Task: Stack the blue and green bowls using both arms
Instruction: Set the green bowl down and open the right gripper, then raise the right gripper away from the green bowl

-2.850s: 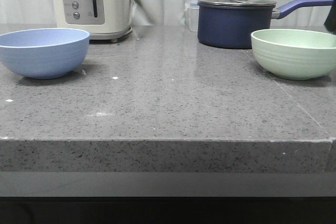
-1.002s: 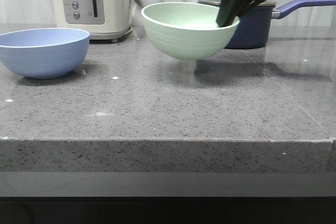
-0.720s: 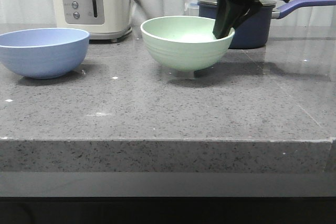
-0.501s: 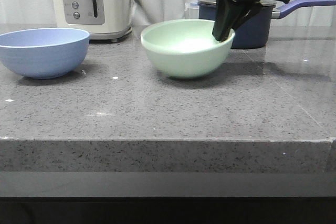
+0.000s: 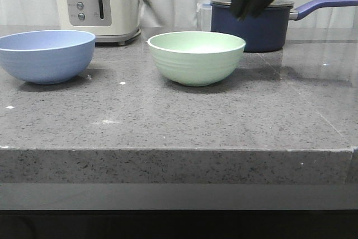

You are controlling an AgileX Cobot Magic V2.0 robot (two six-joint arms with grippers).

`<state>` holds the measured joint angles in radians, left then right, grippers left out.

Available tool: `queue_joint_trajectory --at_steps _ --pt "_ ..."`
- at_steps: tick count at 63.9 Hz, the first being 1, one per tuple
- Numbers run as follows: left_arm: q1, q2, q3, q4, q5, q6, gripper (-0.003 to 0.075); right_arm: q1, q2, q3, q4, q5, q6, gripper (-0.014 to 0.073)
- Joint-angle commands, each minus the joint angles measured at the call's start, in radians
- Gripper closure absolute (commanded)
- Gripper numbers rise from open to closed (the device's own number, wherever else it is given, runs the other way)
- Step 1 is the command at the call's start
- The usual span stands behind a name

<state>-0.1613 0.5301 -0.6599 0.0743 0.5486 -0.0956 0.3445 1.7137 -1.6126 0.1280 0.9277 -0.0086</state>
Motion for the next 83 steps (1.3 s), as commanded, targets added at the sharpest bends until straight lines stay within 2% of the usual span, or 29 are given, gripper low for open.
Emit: queue_joint_trajectory --at_steps 1,15,26,29,42,51,70,83 --pt "-0.007 0.009 -0.029 0.001 -0.076 -0.003 0.026 -0.001 -0.127 0.003 -0.049 -0.026 -0.006 0.0316" --pt "-0.007 0.009 -0.029 0.001 -0.076 -0.003 0.026 -0.001 -0.342 0.26 -0.062 -0.103 -0.082 0.0323" --pt "-0.007 0.009 -0.029 0.001 -0.076 -0.003 0.026 -0.001 -0.442 0.453 -0.06 -0.211 -0.149 0.0339" --pt "-0.007 0.009 -0.029 0.001 -0.076 -0.003 0.026 -0.001 -0.454 0.484 -0.06 -0.228 -0.149 0.0374" --pt "-0.007 0.009 -0.029 0.001 -0.076 -0.003 0.026 -0.001 -0.457 0.581 -0.06 -0.316 -0.156 0.0664" --pt "-0.007 0.009 -0.029 0.001 -0.076 -0.003 0.026 -0.001 -0.452 0.603 -0.033 -0.371 -0.197 0.0652" --pt "-0.007 0.009 -0.029 0.001 -0.081 -0.003 0.026 -0.001 -0.369 0.598 0.246 -0.387 -0.432 0.0652" --pt "-0.007 0.009 -0.029 0.001 -0.081 -0.003 0.026 -0.001 -0.331 0.592 0.33 -0.439 -0.512 0.0652"
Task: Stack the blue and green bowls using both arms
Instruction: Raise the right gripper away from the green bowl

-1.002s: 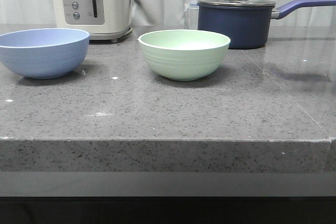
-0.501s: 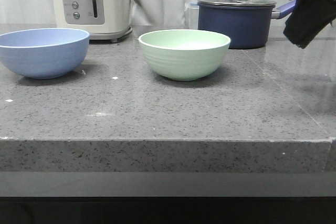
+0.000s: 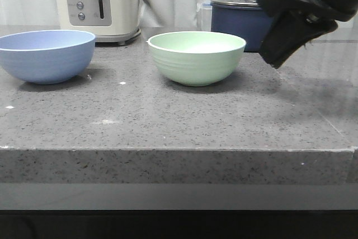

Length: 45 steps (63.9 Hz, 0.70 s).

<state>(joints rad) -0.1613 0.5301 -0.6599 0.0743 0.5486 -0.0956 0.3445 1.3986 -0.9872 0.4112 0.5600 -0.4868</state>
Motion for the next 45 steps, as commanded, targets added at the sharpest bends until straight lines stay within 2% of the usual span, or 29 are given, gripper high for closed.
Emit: queue_joint_trajectory --at_steps 1,45 --pt "-0.007 0.009 -0.029 0.001 -0.081 -0.003 0.026 -0.001 -0.015 -0.034 0.049 -0.077 -0.034 0.0652" --pt "-0.007 0.068 -0.029 0.001 -0.126 -0.003 0.026 -0.001 -0.001 -0.034 0.051 -0.102 -0.034 0.0657"
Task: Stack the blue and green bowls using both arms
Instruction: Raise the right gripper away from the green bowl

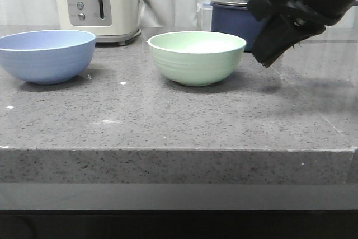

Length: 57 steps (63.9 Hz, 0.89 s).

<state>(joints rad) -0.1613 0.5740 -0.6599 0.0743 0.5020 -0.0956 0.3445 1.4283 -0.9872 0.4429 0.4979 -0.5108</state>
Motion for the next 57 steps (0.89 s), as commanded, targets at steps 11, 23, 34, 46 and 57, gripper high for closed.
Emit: queue_joint_trajectory --at_steps 11,23,34,46,57 --pt "-0.007 0.047 -0.029 -0.001 -0.08 -0.003 0.026 -0.001 0.006 -0.034 0.019 -0.037 -0.01 0.0657" --pt "-0.007 0.047 -0.029 -0.001 -0.082 -0.003 0.026 -0.001 0.037 -0.034 0.019 -0.051 -0.01 0.0657" --pt "-0.007 0.047 -0.029 -0.001 -0.082 -0.003 0.026 -0.001 0.037 -0.034 0.019 -0.044 -0.01 0.0657" --pt "-0.007 0.062 -0.056 -0.001 -0.071 -0.003 0.026 -0.001 0.037 -0.034 0.019 -0.036 -0.01 0.0657" --pt "-0.007 0.158 -0.152 -0.001 0.03 -0.003 0.026 -0.001 0.037 -0.034 0.019 -0.036 -0.01 0.0657"
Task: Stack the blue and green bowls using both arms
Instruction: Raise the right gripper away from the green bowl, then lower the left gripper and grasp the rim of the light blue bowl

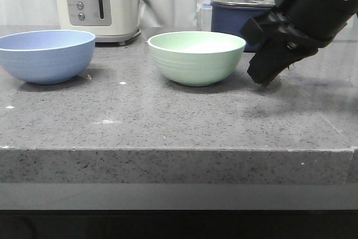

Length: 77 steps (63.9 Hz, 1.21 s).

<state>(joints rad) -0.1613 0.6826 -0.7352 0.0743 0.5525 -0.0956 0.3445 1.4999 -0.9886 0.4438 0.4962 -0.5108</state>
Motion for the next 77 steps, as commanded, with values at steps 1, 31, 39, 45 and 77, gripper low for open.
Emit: queue_joint_trajectory --at_steps 1,31,39,45,77 --pt "-0.007 0.062 -0.088 -0.001 -0.003 -0.003 0.026 -0.001 -0.035 -0.032 0.019 -0.035 -0.01 0.0657" --pt "-0.007 0.624 -0.47 0.003 0.249 0.023 0.026 -0.001 -0.035 -0.032 0.019 -0.035 -0.01 0.0657" --pt "-0.007 0.754 -0.566 0.018 0.331 0.023 0.026 -0.001 -0.035 -0.032 0.019 -0.035 -0.01 0.0657" --pt "-0.007 0.842 -0.633 0.019 0.371 0.023 0.026 -0.001 -0.035 -0.032 0.019 -0.035 -0.01 0.0657" --pt "-0.007 0.951 -0.694 -0.024 0.376 0.023 0.0573 -0.001 -0.035 -0.032 0.019 -0.035 -0.01 0.0657"
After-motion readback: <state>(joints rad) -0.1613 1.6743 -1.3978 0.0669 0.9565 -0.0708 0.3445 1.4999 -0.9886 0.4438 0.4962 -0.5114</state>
